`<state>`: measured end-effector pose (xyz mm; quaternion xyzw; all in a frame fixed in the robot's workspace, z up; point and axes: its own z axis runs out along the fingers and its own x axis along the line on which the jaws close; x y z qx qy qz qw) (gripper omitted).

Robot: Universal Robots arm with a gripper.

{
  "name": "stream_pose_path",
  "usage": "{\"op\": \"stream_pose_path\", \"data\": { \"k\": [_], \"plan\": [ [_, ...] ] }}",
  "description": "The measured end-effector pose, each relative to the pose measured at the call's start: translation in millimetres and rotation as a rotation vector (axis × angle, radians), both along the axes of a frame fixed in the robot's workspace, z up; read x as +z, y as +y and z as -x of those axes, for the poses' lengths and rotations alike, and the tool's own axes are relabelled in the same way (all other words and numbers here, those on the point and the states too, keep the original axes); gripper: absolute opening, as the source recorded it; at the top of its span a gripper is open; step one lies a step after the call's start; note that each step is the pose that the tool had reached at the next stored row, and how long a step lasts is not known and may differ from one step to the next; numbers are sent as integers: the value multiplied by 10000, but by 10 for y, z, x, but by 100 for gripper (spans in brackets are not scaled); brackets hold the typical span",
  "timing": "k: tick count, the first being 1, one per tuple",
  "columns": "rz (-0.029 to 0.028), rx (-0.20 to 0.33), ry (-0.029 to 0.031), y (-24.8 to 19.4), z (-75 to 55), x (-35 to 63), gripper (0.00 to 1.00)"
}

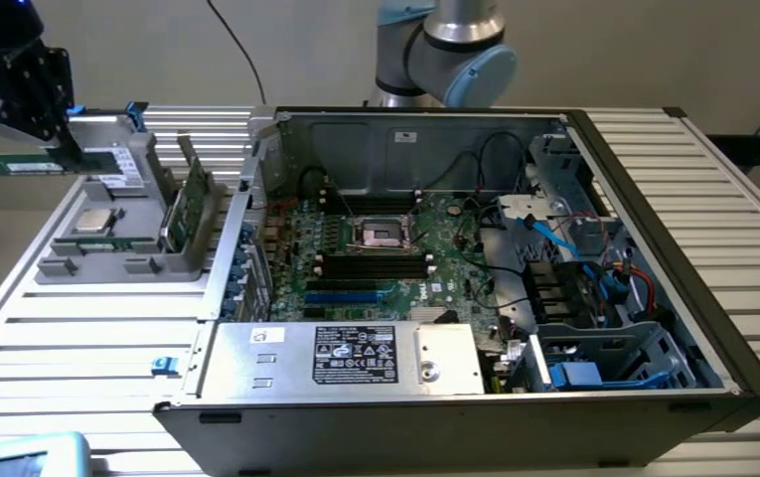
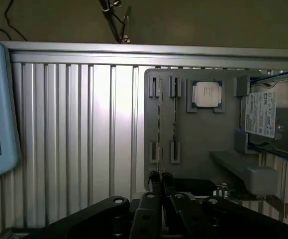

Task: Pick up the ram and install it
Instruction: 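Pick up the ram and move it above insertion slot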

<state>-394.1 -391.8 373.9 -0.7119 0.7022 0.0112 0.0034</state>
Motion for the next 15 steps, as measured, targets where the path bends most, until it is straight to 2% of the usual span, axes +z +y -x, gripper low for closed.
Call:
{"op": "stream_pose_path", "data": {
  "k": [6, 15],
  "plan": [
    [-17, 13, 28, -16, -209, 196, 13],
    [-16, 15, 74, -24, -606, 349, 13]
  ]
}}
